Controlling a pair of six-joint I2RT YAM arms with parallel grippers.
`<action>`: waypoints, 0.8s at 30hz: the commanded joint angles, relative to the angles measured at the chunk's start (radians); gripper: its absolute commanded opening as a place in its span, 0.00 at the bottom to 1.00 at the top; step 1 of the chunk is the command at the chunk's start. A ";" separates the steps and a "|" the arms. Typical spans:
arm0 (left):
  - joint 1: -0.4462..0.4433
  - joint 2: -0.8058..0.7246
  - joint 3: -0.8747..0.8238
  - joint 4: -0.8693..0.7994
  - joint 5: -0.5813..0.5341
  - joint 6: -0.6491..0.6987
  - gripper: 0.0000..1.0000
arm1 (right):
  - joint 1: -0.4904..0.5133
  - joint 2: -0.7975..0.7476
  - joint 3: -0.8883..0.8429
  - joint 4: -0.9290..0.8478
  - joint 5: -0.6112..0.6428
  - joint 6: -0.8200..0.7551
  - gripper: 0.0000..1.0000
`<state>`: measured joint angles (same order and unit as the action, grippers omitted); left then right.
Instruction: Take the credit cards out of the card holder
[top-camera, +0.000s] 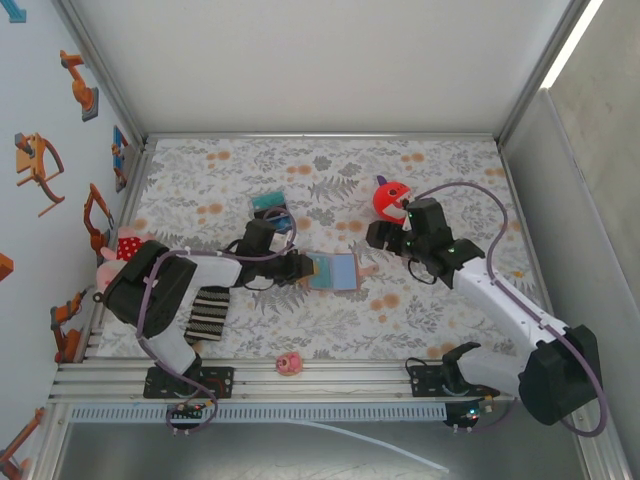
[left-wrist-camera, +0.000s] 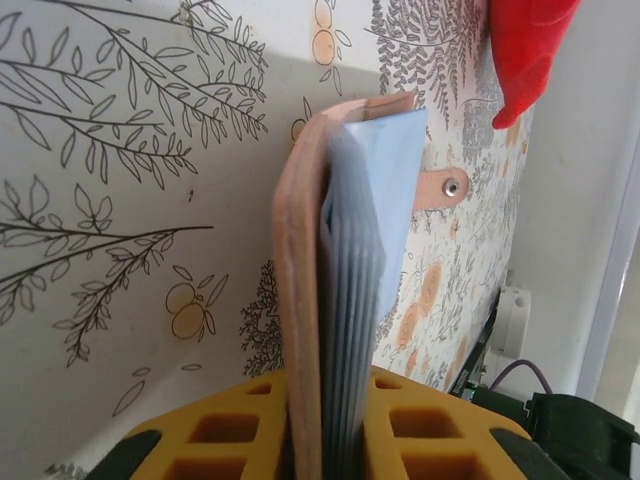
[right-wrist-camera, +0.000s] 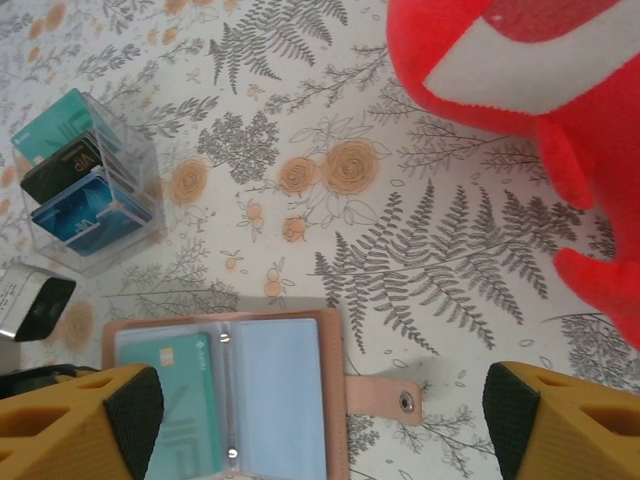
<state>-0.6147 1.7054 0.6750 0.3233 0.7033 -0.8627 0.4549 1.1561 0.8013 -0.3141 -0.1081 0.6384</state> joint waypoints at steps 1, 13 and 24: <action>0.000 0.005 0.042 0.000 0.034 0.042 0.30 | 0.006 0.029 -0.038 0.084 -0.070 0.054 0.80; 0.001 -0.123 0.124 -0.390 -0.230 0.245 0.56 | 0.007 0.109 -0.077 0.162 -0.169 0.110 0.68; -0.102 -0.188 0.113 -0.483 -0.540 0.267 0.55 | 0.024 0.152 -0.102 0.230 -0.216 0.156 0.61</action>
<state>-0.6979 1.5318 0.7780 -0.1104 0.2745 -0.6186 0.4667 1.3033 0.7094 -0.1284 -0.2993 0.7677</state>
